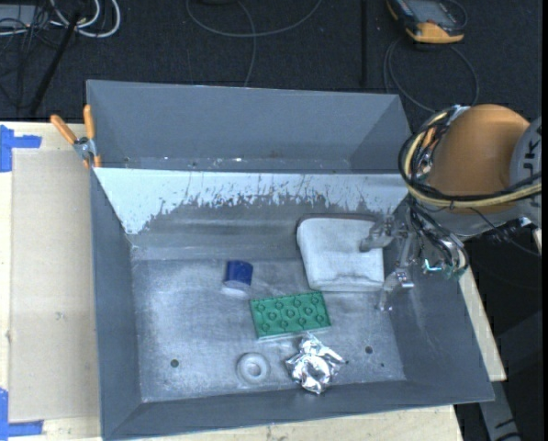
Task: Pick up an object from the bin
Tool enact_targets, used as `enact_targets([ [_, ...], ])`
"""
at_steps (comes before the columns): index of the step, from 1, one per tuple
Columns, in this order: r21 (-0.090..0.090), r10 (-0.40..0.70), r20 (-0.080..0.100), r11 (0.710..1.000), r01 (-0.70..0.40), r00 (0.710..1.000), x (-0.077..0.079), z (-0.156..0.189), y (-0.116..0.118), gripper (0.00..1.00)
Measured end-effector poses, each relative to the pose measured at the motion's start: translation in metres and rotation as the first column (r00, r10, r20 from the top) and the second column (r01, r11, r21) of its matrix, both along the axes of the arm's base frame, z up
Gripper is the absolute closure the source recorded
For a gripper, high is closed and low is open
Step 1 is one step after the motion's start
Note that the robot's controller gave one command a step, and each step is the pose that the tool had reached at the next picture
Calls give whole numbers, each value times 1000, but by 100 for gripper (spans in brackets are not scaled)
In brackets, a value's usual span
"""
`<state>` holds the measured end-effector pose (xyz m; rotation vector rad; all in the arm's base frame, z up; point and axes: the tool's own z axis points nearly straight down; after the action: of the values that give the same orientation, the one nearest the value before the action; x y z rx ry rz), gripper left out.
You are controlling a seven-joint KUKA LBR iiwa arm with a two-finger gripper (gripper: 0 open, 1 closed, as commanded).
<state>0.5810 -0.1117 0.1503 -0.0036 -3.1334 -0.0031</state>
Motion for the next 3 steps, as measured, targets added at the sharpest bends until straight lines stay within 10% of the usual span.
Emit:
enact_targets([
  [1,-1,218,11,976,-218,976,-44,-59,62,0],
  [3,-1,73,11,997,-73,997,-8,-43,114,0],
])
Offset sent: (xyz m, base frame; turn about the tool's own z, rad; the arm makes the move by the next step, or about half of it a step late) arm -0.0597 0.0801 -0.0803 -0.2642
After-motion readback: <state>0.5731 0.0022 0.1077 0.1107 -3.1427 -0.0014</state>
